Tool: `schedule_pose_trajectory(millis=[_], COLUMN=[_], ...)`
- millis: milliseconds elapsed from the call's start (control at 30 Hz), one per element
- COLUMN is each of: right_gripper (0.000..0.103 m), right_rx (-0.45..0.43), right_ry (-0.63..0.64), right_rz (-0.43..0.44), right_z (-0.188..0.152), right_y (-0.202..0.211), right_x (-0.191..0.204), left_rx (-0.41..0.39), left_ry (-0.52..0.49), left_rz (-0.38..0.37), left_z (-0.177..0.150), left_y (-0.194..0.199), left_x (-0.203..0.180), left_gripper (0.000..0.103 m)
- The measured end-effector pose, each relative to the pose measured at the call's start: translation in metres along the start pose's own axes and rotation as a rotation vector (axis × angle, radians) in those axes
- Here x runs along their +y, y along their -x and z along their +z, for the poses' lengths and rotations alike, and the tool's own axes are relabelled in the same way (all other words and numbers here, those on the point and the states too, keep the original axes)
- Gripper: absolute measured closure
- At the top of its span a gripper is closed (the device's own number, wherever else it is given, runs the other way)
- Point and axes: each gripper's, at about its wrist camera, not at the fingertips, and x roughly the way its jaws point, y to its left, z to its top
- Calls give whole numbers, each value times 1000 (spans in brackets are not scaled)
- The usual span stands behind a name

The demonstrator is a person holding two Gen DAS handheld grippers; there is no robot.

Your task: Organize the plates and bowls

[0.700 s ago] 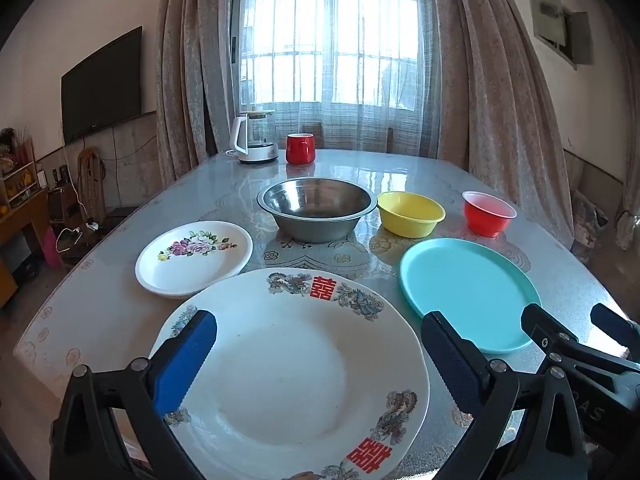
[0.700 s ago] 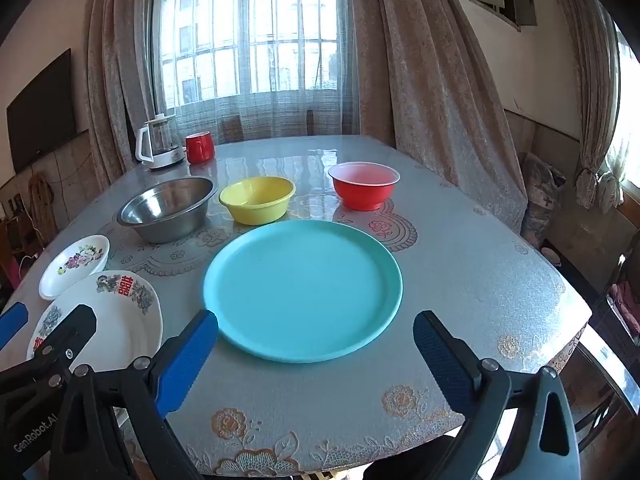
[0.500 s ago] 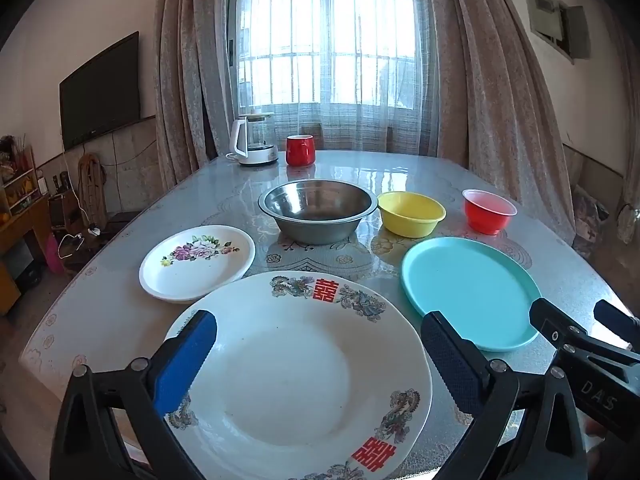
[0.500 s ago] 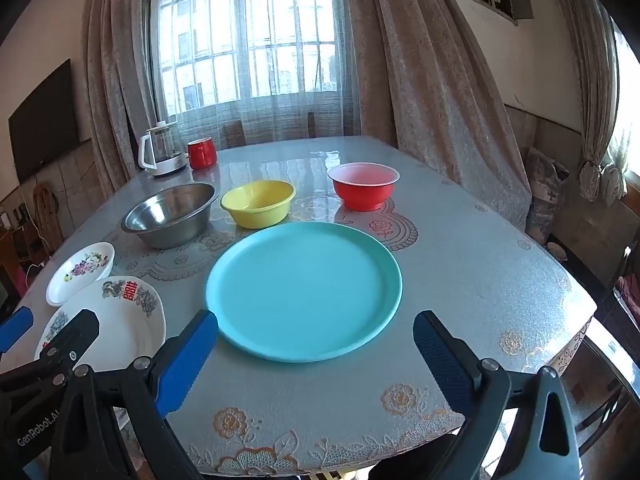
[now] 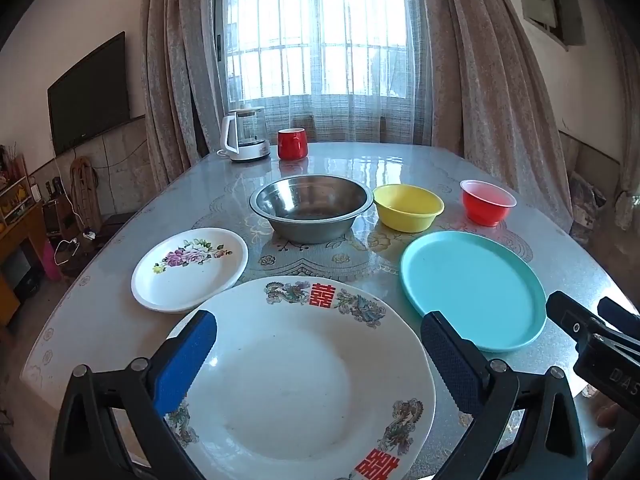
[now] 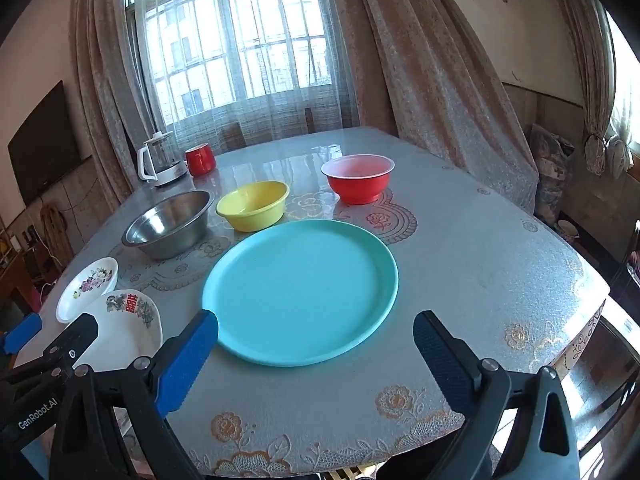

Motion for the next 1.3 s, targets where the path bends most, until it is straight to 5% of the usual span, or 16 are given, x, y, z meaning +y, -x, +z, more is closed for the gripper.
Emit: schedule_pose_trajectory(millis=[1300], right_gripper=[3], right_rx=[50], right_ry=[-32], right_rz=[60], right_z=[3], right_y=[-28], right_x=[-9], left_rx=[25], left_ry=[-54], left_rz=[-11], left_z=[5], left_y=[-15], left_x=[-12], left_gripper=[0])
